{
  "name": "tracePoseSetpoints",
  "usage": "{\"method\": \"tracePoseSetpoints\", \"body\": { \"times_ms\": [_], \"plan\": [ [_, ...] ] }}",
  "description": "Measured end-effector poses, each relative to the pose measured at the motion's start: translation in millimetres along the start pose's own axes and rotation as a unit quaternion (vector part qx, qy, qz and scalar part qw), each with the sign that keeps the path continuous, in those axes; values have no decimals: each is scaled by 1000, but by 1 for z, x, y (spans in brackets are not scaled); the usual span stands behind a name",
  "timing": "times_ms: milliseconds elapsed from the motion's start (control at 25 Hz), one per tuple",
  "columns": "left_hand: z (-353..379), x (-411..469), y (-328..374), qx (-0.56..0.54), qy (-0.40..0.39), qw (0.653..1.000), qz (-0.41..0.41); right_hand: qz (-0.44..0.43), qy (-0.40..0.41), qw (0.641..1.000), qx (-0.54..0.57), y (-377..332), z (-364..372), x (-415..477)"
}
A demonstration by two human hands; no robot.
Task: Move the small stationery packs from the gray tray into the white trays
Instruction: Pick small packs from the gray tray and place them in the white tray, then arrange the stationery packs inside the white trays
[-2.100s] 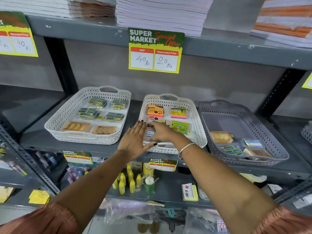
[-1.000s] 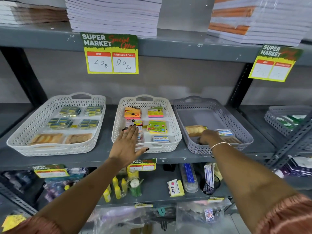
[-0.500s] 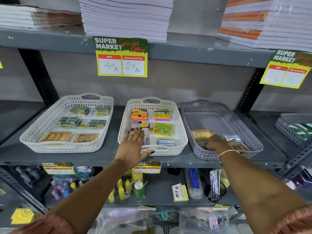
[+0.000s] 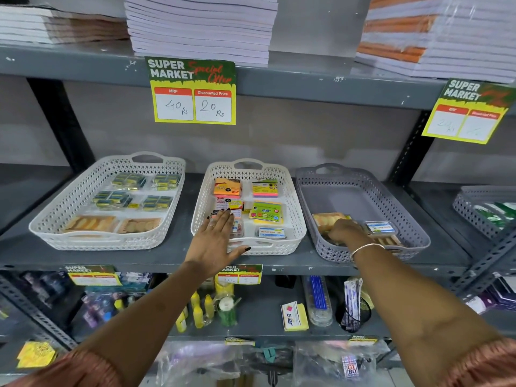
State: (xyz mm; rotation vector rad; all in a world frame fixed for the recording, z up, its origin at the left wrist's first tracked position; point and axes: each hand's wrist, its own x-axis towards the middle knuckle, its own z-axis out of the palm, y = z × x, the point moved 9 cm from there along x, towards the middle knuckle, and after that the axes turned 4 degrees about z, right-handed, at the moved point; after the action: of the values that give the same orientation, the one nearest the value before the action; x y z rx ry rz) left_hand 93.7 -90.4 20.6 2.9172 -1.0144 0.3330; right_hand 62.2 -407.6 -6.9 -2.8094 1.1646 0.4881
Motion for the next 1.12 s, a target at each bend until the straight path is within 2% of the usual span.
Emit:
{"method": "tracePoseSetpoints", "body": {
  "times_ms": [160, 360, 480, 640, 800, 960, 1040, 1120],
  "plan": [
    [0, 1, 0, 4, 8, 1000, -1, -35, -52, 995, -72, 1, -3, -7],
    [0, 1, 0, 7, 19, 1000, 2, -96, -27, 986, -133, -7, -2, -16],
    [-2, 0, 1, 7, 22, 1000, 6, -137, 14, 984, -117, -15, -6, -17],
    [-5, 1, 0, 0, 25, 1000, 8, -213, 5, 976, -54, -19, -4, -17],
    [-9, -3, -11, 11, 12, 1000, 23, -212, 20, 977, -20, -7, -22, -25],
    [-26, -33, -93, 34, 28, 999, -25, -190, 52, 980, 27, -32, -79, -48],
    [-33, -57, -151, 49, 34, 996, -63, -212, 90, 972, 54, -77, -108, -63],
    [-37, -86, -211, 52, 19, 993, -99, -261, 116, 954, 86, -150, -121, -89]
  ]
}}
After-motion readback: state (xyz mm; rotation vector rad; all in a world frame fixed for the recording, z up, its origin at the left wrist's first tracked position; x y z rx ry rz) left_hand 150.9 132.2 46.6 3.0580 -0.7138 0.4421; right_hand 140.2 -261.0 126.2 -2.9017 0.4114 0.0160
